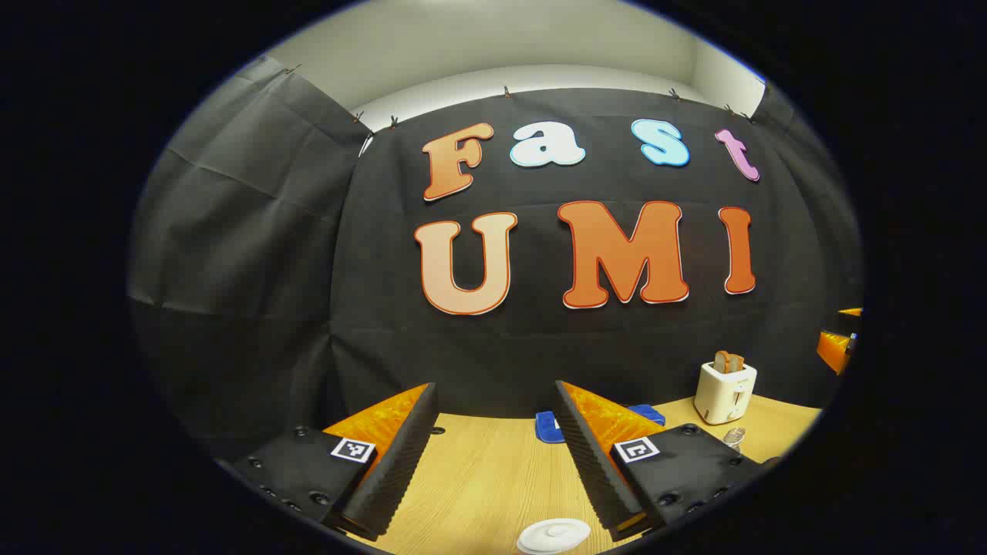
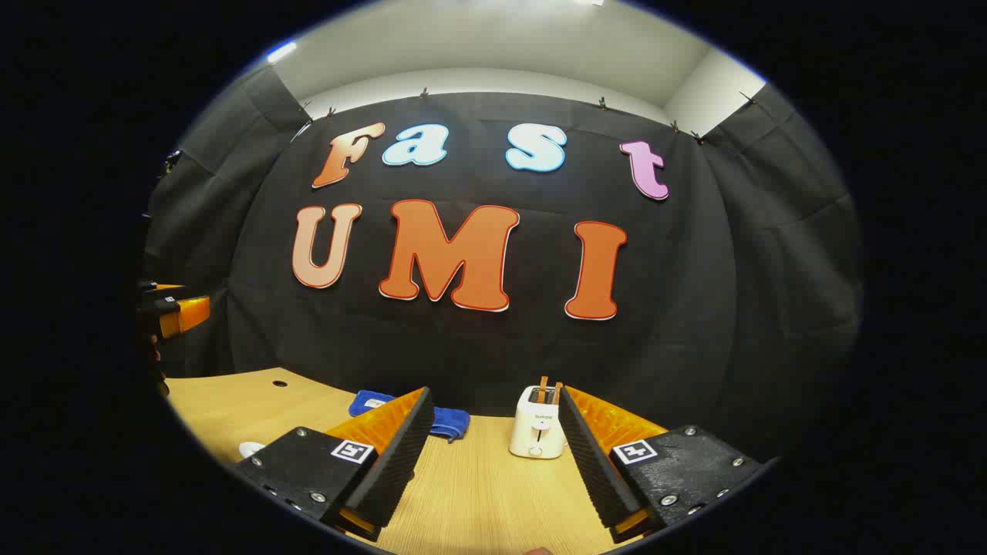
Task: Open the teacup lid with one hand, grasp the water bottle and pour water into the teacup with the other hand; after pouring, place the water bottle on the coaster and then close the teacup lid.
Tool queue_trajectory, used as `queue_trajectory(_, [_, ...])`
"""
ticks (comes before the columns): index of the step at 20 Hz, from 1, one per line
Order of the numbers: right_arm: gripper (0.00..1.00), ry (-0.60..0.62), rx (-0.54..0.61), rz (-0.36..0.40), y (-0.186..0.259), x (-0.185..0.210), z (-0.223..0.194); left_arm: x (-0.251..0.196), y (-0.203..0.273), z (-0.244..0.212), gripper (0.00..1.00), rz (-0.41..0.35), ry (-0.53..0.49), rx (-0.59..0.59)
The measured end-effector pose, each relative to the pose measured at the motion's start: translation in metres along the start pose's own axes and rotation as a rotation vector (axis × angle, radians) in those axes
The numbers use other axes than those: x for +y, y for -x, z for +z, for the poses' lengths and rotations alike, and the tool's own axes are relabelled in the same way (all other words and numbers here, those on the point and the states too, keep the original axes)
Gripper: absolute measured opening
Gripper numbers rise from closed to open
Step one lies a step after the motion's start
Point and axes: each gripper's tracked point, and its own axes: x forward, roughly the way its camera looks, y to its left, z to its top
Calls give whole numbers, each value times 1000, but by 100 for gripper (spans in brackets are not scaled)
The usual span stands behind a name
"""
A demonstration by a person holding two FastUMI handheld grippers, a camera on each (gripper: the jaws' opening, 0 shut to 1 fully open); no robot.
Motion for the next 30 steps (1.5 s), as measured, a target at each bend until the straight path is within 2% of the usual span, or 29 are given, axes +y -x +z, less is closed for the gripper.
queue_trajectory(8, [97,-11,-8,42,-5,20,4,-1,8,2,96,0,-32,-10])
queue_trajectory(17, [96,-1,-14,58,-6,21,9,4,11,2,96,16,-28,-11])
queue_trajectory(26, [96,-6,0,98,-5,32,-2,-7,15,0,96,-12,-34,-20])
queue_trajectory(30, [96,-28,18,132,-3,43,-15,-19,15,-18,96,-43,-47,3])
